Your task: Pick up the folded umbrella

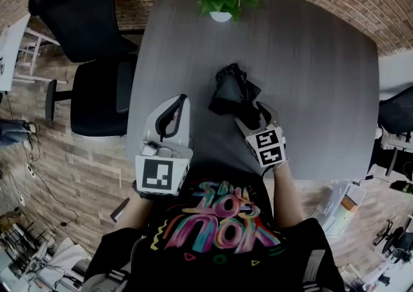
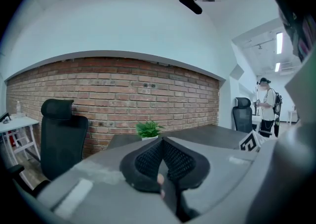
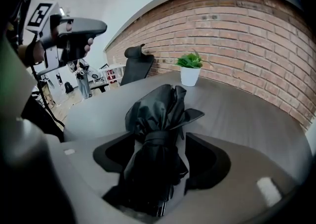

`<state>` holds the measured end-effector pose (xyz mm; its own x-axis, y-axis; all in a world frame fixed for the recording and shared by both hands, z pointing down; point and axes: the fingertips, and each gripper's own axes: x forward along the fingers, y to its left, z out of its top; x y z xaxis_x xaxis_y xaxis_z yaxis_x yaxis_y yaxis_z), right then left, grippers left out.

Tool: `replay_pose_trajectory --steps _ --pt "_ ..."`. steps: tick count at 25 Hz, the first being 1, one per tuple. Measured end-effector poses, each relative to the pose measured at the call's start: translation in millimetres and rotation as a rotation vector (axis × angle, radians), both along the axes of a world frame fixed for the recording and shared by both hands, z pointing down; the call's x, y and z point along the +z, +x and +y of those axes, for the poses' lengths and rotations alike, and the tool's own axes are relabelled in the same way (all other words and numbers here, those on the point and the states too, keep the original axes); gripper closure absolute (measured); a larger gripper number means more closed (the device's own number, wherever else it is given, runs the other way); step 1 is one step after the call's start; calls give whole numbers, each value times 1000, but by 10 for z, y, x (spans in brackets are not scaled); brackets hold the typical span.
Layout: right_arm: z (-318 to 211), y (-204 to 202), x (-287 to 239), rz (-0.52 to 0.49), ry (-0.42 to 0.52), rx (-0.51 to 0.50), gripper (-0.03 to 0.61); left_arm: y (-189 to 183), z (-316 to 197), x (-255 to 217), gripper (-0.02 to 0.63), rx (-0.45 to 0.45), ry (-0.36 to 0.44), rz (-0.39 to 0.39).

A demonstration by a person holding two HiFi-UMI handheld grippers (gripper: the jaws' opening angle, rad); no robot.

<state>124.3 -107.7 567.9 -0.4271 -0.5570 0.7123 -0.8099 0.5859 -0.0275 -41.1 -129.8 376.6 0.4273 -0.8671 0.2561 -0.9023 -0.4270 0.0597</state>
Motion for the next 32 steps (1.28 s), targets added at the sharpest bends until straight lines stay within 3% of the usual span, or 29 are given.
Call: replay_pose_trajectory --steps 8,16,32 --pt "-73 -93 270 100 -41 -55 264 21 -9 30 612 5 -12 1" --pt "-113 -126 460 152 -106 -13 274 -40 -54 61 612 -12 -19 7" --pt "-105 -120 464 94 -139 45 311 9 -24 38 612 13 -18 21"
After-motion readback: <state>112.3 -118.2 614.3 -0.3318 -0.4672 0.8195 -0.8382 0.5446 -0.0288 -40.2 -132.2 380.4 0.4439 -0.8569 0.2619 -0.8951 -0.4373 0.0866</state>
